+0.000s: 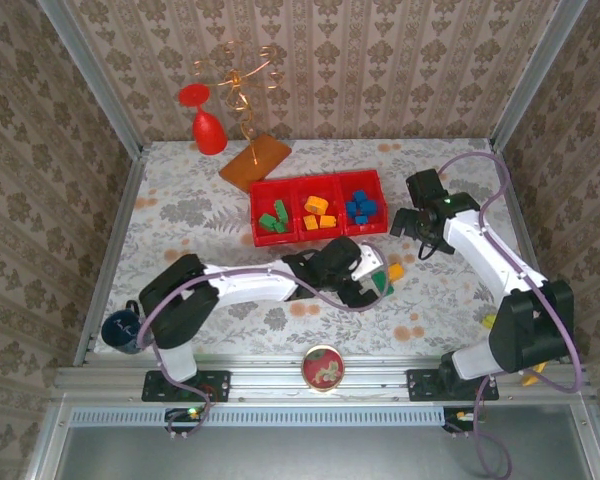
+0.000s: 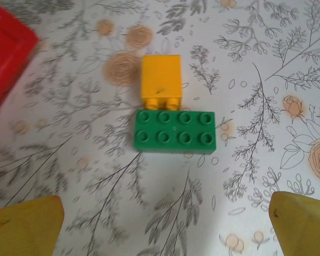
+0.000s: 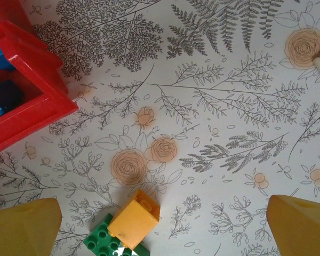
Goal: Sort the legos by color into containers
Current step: Pick up the lego from the center of the table.
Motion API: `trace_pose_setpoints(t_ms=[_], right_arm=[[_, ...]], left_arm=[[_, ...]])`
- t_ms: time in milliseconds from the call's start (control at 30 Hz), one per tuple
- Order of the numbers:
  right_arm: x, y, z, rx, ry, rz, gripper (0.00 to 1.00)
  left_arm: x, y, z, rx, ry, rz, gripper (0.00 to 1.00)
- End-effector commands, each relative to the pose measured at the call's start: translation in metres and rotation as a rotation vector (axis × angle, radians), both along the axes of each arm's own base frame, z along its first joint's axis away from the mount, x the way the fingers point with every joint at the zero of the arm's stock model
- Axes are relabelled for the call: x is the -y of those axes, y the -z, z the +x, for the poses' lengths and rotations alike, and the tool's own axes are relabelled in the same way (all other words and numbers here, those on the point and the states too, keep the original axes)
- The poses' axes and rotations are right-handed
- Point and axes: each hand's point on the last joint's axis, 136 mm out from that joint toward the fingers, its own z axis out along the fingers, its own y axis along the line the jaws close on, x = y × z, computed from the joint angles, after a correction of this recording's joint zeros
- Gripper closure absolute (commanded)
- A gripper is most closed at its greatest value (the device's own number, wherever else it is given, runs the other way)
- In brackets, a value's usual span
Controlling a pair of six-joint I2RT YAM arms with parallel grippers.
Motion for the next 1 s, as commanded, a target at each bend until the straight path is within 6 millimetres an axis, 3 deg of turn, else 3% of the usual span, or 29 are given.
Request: trace_pose_setpoints(t_ms=[0,267,700,967], right_arm=[[0.0,-0.002,-0.008,0.003,0.009,0.029,0.0],[0.004,0.002,-0.01,-0.003,0.02,0.038,0.0],[0.005,0.005,-0.009,-0.002,0.025,0.046,0.0],[0.006,0.007,-0.009,0.0,0.029,0.049,0.0]], left_arm=[[0.024,-0.008,-0.002,0.061,0.088,-0.023,0.0],[0.034,0.025,0.005,0.072,0.097,0.079,0.0],[0.056,0.052,0.011,0.063,0.123,0.12,0.0],[0.059,0.068,0.016,0.059,0.115,0.158,0.08]])
